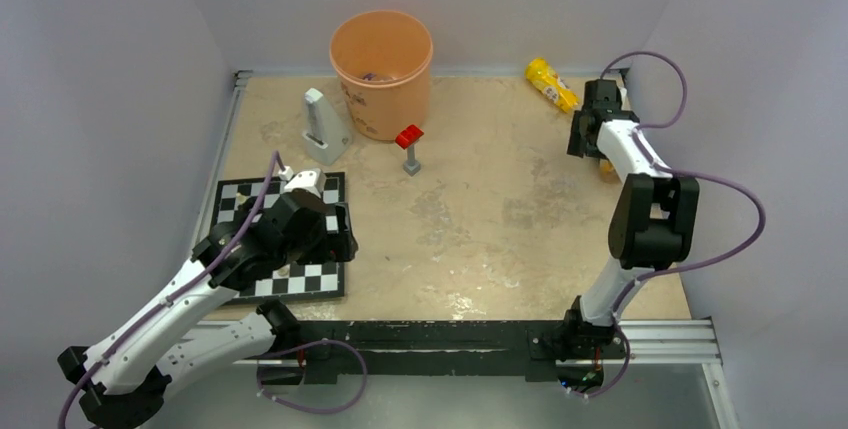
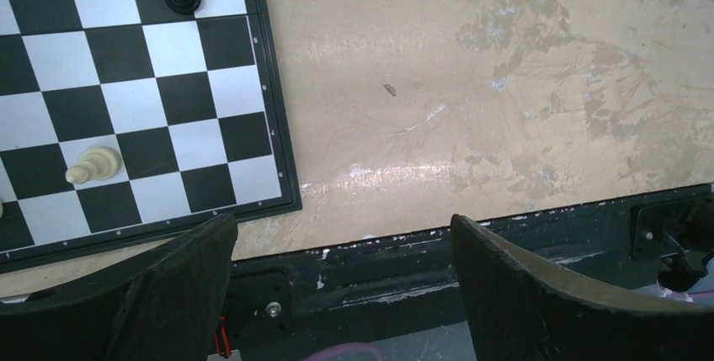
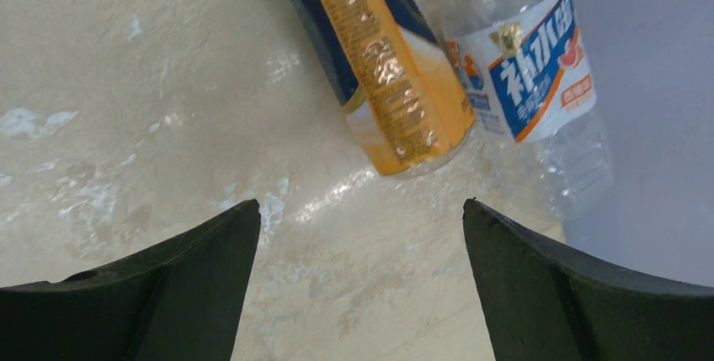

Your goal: Put the plastic bottles in the bin

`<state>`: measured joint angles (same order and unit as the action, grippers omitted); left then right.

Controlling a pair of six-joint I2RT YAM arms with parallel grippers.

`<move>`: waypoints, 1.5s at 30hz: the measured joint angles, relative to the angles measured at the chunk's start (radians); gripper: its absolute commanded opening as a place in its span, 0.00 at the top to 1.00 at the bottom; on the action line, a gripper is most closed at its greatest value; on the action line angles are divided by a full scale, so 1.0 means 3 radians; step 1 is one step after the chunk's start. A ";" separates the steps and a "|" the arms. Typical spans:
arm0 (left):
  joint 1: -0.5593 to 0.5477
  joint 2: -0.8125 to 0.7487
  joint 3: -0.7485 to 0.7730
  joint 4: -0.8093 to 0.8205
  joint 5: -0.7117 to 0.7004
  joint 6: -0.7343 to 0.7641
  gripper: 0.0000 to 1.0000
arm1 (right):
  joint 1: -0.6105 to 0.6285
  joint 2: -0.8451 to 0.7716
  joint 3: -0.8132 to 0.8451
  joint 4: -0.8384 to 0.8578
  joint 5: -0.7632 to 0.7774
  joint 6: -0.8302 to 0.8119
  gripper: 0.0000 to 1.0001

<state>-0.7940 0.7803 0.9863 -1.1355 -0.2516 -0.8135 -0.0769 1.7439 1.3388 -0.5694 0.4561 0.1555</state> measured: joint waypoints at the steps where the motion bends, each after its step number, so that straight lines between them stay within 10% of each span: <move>1: 0.0000 0.0009 0.0023 -0.0009 -0.0029 0.0019 0.00 | 0.0000 0.0058 0.0038 0.0008 0.0045 -0.0086 0.07; 14: 0.0000 0.0407 0.0064 0.0056 -0.0102 0.0203 0.00 | 0.0000 0.1048 0.0590 0.0460 0.0434 -0.1058 0.12; 22: 0.0000 0.0637 0.0238 0.0106 -0.0098 0.0336 0.00 | -0.0014 0.1264 0.0721 0.0580 0.0416 -0.1289 0.49; 30: 0.0000 0.0481 0.0266 0.0092 -0.0144 0.0333 0.00 | -0.0072 0.1250 0.0722 0.0624 0.0350 -0.1245 0.62; 45: 0.0314 0.0586 0.1064 -0.0034 -0.0019 0.0446 0.00 | 0.0520 -0.1115 -0.0188 0.0351 -0.0453 -0.0378 0.63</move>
<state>-0.6998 0.9562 1.3056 -1.1458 -0.2573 -0.6796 0.0792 1.4094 1.2823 -0.4641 0.3202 0.0422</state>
